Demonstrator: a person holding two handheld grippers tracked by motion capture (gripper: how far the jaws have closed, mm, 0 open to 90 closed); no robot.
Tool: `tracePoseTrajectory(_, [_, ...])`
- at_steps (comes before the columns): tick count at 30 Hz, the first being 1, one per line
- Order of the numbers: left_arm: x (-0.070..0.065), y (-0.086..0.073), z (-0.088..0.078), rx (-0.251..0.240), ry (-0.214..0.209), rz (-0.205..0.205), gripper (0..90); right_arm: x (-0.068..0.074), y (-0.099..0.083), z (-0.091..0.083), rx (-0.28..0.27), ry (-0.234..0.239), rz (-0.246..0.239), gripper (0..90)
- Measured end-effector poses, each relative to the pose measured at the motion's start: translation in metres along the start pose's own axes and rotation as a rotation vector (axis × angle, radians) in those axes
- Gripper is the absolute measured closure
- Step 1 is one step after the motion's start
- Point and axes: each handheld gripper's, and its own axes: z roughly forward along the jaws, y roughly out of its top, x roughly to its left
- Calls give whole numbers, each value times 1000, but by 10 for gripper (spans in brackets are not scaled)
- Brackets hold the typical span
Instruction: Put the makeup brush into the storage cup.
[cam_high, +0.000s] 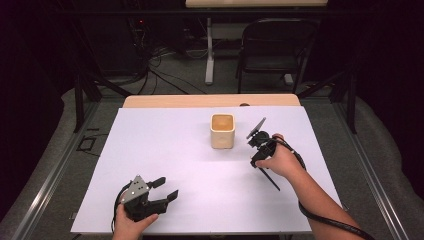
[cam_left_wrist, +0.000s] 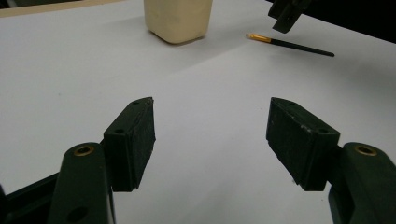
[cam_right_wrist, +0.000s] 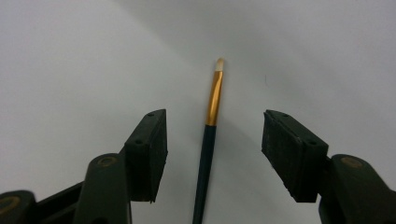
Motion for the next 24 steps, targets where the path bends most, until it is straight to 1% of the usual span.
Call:
tracePoseTrajectory(1, [0,0,0,-2,-3,0,328,0,1,1,0,-1,3,403])
tracePoseTrajectory(2, [0,0,0,-3,-2,-2,328,0,2,0,20,-1,1,402])
tracePoseTrajectory(3, [1,0,-1,-3,-1,0,328,0,3,0,23,-8,2,402])
tracePoseTrajectory(4, [1,0,-1,-3,0,-7,328,0,3,2,-2,-7,0,402])
tracePoseTrajectory(7, [1,0,-1,-3,2,-9,328,0,4,3,-7,-9,-1,400])
tracePoseTrajectory(9, [2,0,-1,-6,-1,-10,328,-1,5,3,-4,-12,9,400])
tracePoseTrajectory(10, [2,0,-1,-5,-1,-10,328,-1,6,1,27,-18,11,400])
tracePoseTrajectory(11, [2,0,-1,-4,0,-9,328,-2,6,3,-6,-15,19,403])
tracePoseTrajectory(12, [2,0,-1,-2,0,-7,328,-3,6,3,-3,-15,26,404])
tracePoseTrajectory(13, [2,0,-1,-1,1,-7,328,-3,7,1,25,-19,23,406])
tracePoseTrajectory(15, [2,0,-1,1,1,-8,328,-4,7,3,3,-12,29,412])
tracePoseTrajectory(16, [2,-1,-1,2,1,-8,328,-5,8,2,22,-14,30,415])
tracePoseTrajectory(18, [2,-1,0,2,-3,-8,328,-4,8,5,-3,-12,50,421])
tracePoseTrajectory(22, [2,-1,0,1,-3,-9,328,-4,9,6,-3,-9,49,443])
tracePoseTrajectory(23, [2,-1,0,3,-4,-10,328,-5,10,4,31,-16,28,450])
tracePoseTrajectory(24, [2,-1,0,4,-4,-10,328,-5,10,4,30,-17,22,460])
